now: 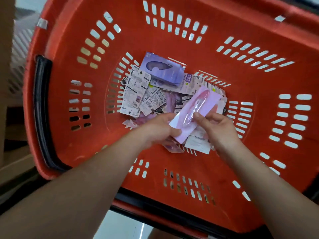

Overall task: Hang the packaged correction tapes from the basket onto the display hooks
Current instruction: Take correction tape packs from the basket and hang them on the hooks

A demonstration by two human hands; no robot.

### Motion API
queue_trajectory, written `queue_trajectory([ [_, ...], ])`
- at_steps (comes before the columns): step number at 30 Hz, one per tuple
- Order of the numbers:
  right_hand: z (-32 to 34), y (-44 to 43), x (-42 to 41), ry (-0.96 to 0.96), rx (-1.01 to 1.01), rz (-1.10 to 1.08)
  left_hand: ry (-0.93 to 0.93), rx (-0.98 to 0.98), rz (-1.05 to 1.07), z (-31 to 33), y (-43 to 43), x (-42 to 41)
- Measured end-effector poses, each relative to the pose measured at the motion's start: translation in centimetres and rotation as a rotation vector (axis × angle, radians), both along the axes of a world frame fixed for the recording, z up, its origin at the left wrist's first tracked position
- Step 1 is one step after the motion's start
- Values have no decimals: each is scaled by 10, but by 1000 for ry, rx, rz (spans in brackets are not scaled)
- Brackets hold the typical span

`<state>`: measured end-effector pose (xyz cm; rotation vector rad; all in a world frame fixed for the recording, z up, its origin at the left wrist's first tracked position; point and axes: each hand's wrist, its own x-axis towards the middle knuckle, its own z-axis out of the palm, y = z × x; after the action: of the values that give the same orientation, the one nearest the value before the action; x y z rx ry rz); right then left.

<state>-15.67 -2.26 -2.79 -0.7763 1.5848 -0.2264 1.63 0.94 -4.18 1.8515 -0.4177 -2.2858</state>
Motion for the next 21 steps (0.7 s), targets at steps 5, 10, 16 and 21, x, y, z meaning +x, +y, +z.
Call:
queue_trajectory([
  [5, -17, -5, -13, 205, -227, 185, -618, -1, -1025, -53, 4, 8],
  [10, -29, 1, -20, 246, -261, 325, -561, 178, -1011, -66, 13, -42],
  [16, -20, 4, -30, 239, -269, 297, -692, -61, -934, -52, 15, -54],
  [21, 16, -1, -34, 223, -252, 309, -673, -12, -527, -9, 6, -3],
])
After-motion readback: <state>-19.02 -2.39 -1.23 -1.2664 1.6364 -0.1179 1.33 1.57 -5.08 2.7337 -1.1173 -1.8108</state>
